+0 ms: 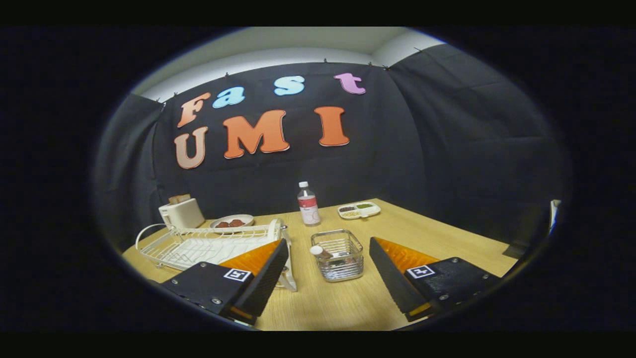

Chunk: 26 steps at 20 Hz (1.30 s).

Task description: Take the plate from the dish rack, then take the spoon from the basket and place it into the plate.

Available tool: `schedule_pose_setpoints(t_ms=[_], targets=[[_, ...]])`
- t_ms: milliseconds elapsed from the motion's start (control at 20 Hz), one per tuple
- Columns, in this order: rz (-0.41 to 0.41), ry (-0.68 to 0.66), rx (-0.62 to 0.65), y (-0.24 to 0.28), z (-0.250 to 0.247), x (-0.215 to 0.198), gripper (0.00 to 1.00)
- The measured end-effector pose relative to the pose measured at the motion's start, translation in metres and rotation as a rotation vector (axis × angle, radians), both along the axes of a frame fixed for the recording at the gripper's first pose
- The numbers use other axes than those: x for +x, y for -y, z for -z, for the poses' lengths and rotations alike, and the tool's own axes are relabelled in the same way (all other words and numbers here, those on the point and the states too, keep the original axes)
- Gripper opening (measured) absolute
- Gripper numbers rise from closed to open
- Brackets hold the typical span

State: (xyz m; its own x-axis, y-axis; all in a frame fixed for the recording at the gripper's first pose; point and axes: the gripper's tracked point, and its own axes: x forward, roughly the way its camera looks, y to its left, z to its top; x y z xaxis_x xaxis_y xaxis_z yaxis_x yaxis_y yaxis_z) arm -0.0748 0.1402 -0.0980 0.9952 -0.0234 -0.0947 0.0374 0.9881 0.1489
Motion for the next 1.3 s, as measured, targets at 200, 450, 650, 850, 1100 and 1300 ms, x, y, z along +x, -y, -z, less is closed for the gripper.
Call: schedule_pose_setpoints(t_ms=[200,450,650,850,1100,1300], targets=[[-0.013,-0.006,-0.014,-0.011,0.015,0.014,0.83],[-0.028,-0.009,-0.024,-0.019,0.025,0.028,0.36],[-0.015,0.019,-0.059,-0.013,0.016,0.032,0.09],[-0.005,0.034,-0.101,-0.005,0.002,0.032,0.06],[-0.021,0.073,-0.099,-0.004,-0.022,0.021,0.05],[-0.030,0.116,-0.106,-0.005,-0.049,0.008,0.05]])
